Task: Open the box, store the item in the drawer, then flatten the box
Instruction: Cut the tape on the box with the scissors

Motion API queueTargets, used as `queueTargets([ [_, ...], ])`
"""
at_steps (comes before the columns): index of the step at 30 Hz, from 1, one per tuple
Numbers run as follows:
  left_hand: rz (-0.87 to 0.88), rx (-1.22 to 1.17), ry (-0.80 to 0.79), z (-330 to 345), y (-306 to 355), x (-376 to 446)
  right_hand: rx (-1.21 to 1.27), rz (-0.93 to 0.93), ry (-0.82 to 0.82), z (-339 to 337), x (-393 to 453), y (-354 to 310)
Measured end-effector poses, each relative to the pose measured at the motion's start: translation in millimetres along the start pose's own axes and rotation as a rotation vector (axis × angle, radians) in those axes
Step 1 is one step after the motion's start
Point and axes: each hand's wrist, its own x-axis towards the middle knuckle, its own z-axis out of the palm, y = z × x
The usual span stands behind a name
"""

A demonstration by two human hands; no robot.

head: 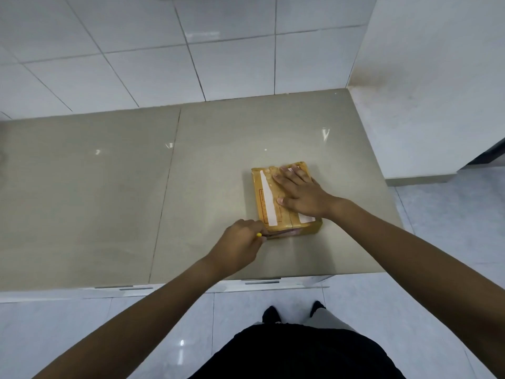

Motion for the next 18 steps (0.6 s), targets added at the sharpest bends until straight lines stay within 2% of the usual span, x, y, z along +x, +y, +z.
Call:
queueTargets([
  [4, -0.001, 0.095, 0.018, 1.1, 6.8, -2.6, 0.012, -0.012, 0.007, 0.9, 3.0, 3.3],
  [13, -0.059, 0.014, 0.021, -8.8, -20.2, -31.3, 0.009, -0.021, 0.027, 3.8, 3.7, 5.6],
  [18, -0.032, -0.064, 0.077, 4.3, -3.7, -17.0, -0.006, -0.017, 0.024, 2.6, 3.3, 3.7],
])
